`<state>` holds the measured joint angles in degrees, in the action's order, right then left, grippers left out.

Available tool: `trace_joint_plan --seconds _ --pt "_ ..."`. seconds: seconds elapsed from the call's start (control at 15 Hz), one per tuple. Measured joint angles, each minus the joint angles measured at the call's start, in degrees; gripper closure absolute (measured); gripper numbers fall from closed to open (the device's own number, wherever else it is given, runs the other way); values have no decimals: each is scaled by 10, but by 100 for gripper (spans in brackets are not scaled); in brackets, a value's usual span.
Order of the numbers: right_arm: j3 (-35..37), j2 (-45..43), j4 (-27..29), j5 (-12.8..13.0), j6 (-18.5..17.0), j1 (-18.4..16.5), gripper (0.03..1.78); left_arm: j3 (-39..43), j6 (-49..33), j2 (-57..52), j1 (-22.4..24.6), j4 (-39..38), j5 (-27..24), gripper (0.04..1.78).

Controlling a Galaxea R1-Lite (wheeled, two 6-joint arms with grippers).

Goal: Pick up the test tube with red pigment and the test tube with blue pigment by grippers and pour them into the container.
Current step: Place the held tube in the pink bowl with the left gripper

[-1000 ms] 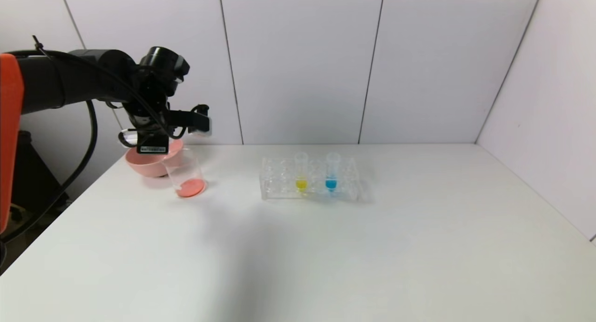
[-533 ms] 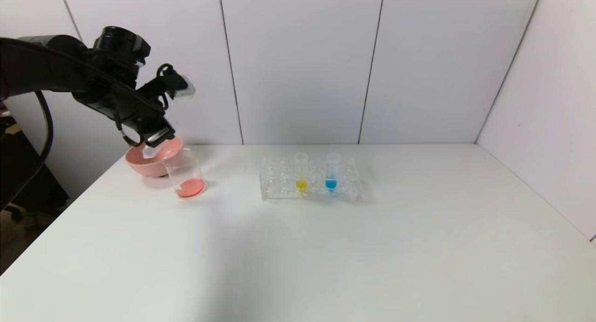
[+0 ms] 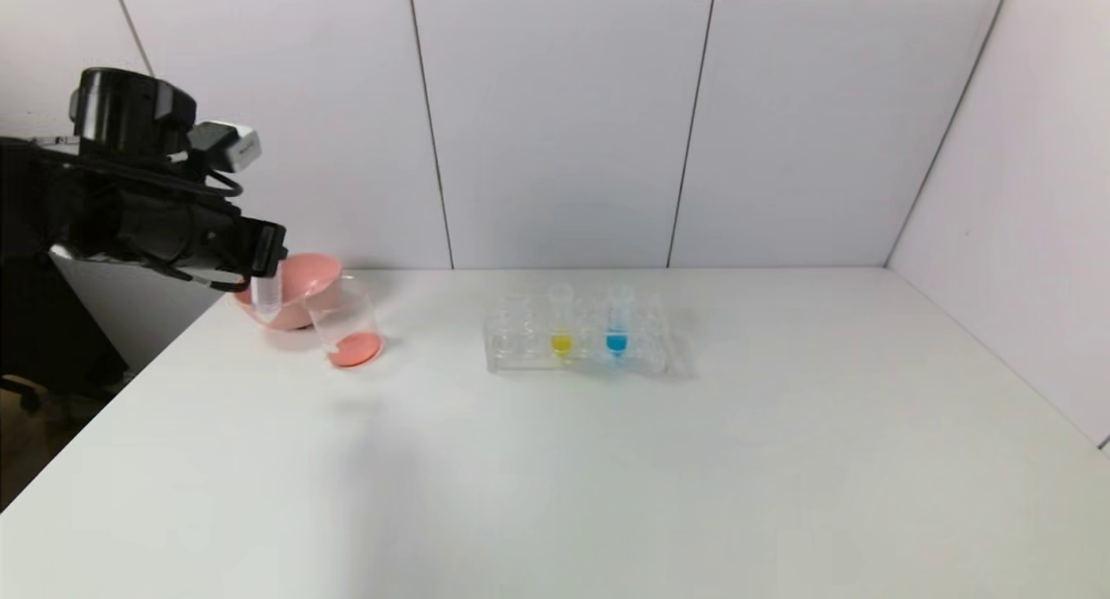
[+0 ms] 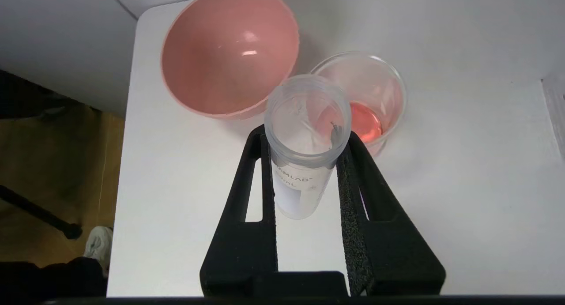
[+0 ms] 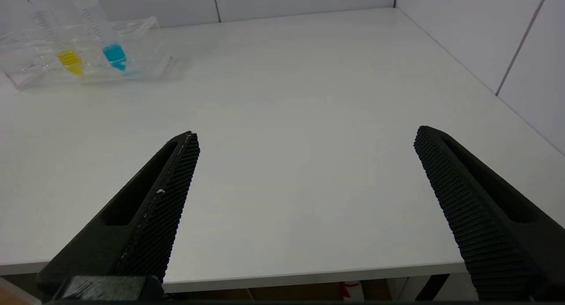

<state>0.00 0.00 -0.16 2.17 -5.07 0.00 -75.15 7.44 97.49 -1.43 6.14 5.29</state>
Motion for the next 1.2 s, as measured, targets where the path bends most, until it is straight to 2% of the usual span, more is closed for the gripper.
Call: trace_joint_plan --seconds 0.27,0.47,0.73,1.2 --pt "0 0 0 0 0 0 4 200 -97 -61 9 -266 69 139" --pt "0 0 0 0 0 0 4 265 -125 -76 29 -433 95 139" --pt "0 0 0 0 0 0 4 249 -127 -31 51 -467 93 139" --pt "0 0 0 0 0 0 4 104 -135 147 67 -501 79 139"
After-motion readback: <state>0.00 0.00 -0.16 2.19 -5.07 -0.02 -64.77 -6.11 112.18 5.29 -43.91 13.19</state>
